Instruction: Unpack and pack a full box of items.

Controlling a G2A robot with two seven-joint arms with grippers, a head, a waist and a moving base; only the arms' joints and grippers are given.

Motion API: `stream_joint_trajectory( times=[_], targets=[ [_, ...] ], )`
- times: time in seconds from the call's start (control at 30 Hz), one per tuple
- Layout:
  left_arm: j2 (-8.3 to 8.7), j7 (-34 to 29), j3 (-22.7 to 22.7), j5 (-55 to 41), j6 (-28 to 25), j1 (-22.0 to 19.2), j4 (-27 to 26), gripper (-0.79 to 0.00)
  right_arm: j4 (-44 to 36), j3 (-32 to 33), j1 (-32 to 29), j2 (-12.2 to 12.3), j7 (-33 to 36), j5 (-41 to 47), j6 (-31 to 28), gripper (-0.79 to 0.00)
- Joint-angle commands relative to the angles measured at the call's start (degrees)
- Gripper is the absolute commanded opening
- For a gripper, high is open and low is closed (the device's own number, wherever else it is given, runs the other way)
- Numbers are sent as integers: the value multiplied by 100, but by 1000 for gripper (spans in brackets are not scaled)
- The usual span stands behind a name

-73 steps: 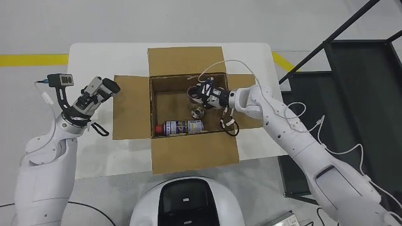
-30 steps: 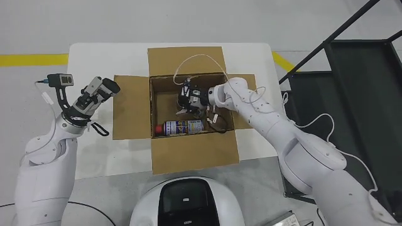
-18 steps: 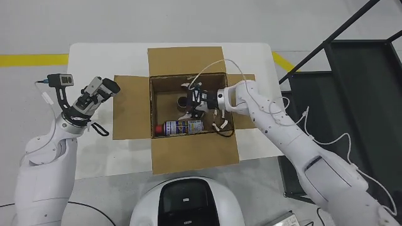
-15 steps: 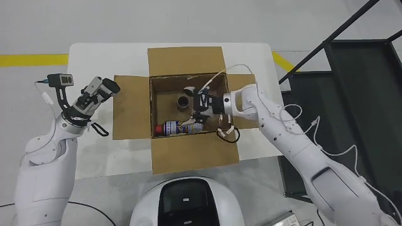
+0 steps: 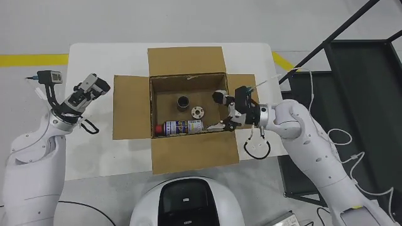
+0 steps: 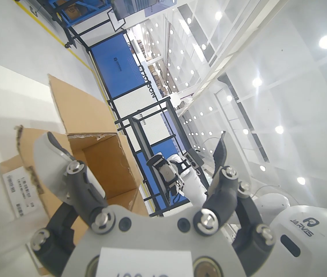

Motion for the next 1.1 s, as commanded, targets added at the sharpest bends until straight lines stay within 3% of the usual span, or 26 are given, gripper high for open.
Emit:
stream_joint_trajectory(
  times=[0.0, 0.2, 0.37, 0.63, 0.8, 0.9, 1.07],
  targets=[
    [29, -134, 7, 210, 20, -73, 174, 0, 32, 34, -15, 24, 41, 121, 0, 0],
    [76, -414, 157, 501, -47, -353, 675, 0, 32, 34, -15, 24, 41, 121, 0, 0],
    [79, -92, 274, 744, -102, -480, 986, 0, 32, 34, -15, 24, 41, 121, 0, 0],
    [19, 260, 828, 1211, -133, -781, 1531, 0, 31, 5, -46, 22, 43, 154, 41, 0],
    [-53, 316, 1214, 1144, -216, -991, 1865, 0, 40, 152, -91, 95, 370, 675, 72, 0],
    [-83, 85, 1338, 686, -327, -1027, 1767, 0, 146, 459, -273, 191, 551, 1187, 0, 0],
    [-59, -564, 1402, 120, -342, -942, 1129, 0, 581, 1064, -680, 374, 720, 2584, 0, 0]
  ],
)
